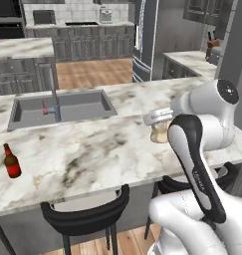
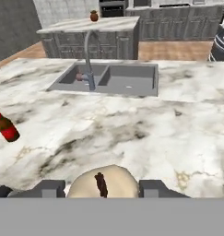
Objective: Get the candle and the beer from the cabinet and move them to the dining counter.
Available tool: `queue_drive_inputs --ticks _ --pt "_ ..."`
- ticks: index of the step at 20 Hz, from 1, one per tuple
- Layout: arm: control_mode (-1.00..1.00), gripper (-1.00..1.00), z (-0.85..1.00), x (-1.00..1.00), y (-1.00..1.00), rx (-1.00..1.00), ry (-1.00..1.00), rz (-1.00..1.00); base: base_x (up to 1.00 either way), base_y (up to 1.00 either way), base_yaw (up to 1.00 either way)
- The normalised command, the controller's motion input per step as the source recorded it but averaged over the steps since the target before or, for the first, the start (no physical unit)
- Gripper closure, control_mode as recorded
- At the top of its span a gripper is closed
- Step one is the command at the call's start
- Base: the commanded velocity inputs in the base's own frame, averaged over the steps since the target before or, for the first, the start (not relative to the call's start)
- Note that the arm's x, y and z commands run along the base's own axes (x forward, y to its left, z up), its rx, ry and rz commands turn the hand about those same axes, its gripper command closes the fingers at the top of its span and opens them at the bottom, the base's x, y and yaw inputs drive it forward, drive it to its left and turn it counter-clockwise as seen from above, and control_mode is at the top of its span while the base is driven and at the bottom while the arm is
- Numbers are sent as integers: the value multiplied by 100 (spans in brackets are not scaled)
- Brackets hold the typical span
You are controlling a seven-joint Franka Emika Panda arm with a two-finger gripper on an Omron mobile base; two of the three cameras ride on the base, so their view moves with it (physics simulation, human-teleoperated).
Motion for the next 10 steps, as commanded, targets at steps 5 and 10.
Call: queue_drive_inputs --ticks 5,10 --pt "-100 100 -73 97 -33 0 8 50 0 0 0" --pt "-100 100 -68 95 -12 0 4 42 0 0 0"
